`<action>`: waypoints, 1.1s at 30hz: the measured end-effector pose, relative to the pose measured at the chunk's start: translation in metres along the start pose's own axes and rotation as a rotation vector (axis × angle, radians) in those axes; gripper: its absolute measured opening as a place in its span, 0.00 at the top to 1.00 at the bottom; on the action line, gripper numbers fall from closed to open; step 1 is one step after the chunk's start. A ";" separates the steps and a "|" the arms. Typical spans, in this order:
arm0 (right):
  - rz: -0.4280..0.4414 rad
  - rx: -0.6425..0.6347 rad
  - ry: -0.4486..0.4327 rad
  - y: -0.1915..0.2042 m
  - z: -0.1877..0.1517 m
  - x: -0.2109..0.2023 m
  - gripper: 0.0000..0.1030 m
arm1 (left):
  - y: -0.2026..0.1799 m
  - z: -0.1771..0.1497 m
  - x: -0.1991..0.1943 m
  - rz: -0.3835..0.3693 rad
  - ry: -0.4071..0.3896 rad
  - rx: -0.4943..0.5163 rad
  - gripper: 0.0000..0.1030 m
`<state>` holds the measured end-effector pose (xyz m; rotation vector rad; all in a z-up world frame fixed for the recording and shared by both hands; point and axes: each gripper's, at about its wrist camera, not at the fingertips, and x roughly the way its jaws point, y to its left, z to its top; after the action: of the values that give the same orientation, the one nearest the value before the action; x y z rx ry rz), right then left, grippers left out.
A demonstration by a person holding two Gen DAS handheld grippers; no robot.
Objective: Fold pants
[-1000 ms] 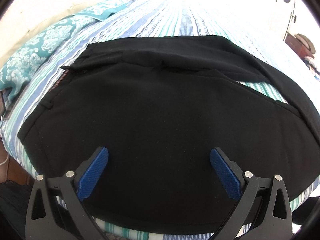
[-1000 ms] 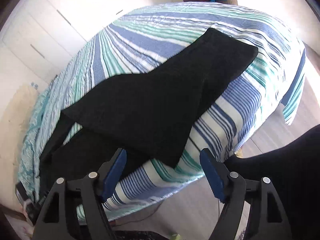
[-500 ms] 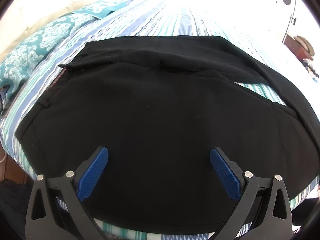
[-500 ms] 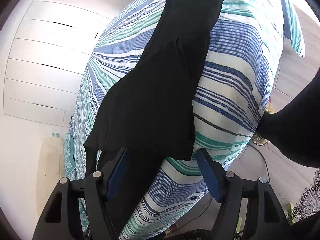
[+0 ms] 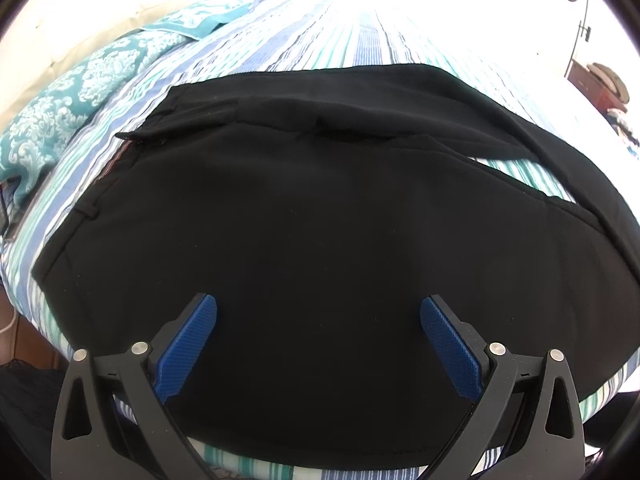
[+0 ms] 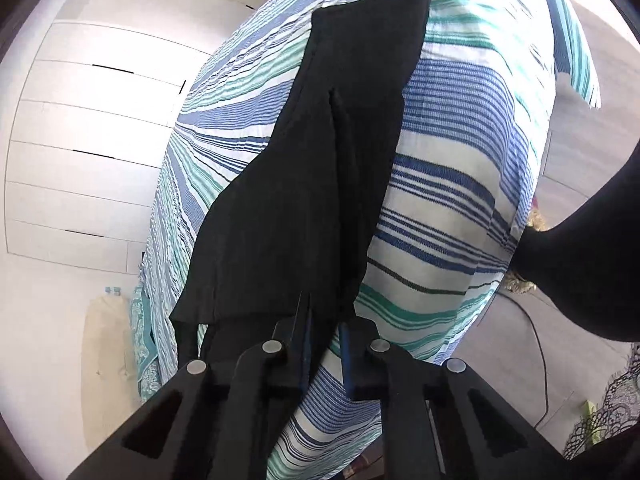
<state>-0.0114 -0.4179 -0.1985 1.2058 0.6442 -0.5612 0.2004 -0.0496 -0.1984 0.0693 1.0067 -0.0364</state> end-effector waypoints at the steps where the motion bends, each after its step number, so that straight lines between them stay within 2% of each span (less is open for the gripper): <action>1: -0.005 -0.028 -0.014 0.005 0.001 -0.002 0.91 | -0.001 0.000 0.001 0.003 0.001 0.004 0.01; 5: -0.022 -0.101 -0.055 0.016 0.008 -0.005 0.92 | -0.004 -0.001 0.001 0.003 0.013 0.027 0.01; 8: -0.068 -0.127 -0.016 0.017 0.014 0.007 0.91 | -0.006 0.000 -0.001 -0.015 0.010 0.047 0.01; 9: -0.068 -0.100 -0.015 0.012 0.016 0.011 0.87 | -0.008 0.000 0.000 -0.009 0.012 0.055 0.01; 13: -0.030 -0.027 0.000 0.000 0.021 0.025 0.86 | -0.016 0.000 0.002 0.010 0.019 0.087 0.01; 17: -0.008 0.005 0.002 -0.005 0.026 0.026 0.86 | -0.022 0.001 -0.003 -0.014 0.025 0.105 0.01; 19: 0.010 0.033 0.001 -0.008 0.030 0.027 0.80 | -0.025 0.001 -0.005 -0.018 0.026 0.118 0.01; 22: 0.024 0.044 -0.016 -0.009 0.033 0.025 0.80 | -0.030 0.004 -0.005 -0.037 0.043 0.120 0.01; 24: 0.005 -0.008 -0.039 -0.002 0.035 0.019 0.91 | -0.031 0.009 -0.004 -0.065 0.063 0.123 0.01; 27: 0.004 -0.133 -0.075 0.022 0.037 0.002 0.93 | -0.027 0.029 -0.001 -0.091 0.081 0.114 0.01; 30: 0.035 -0.298 -0.139 0.058 0.035 -0.024 0.93 | -0.014 0.066 0.008 -0.142 0.095 0.012 0.01; 33: 0.060 -0.474 -0.207 0.093 0.028 -0.050 0.93 | 0.003 0.117 0.031 -0.269 0.155 -0.143 0.01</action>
<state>0.0236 -0.4177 -0.0948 0.7096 0.5244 -0.4432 0.3164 -0.0553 -0.1623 -0.1970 1.1657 -0.2077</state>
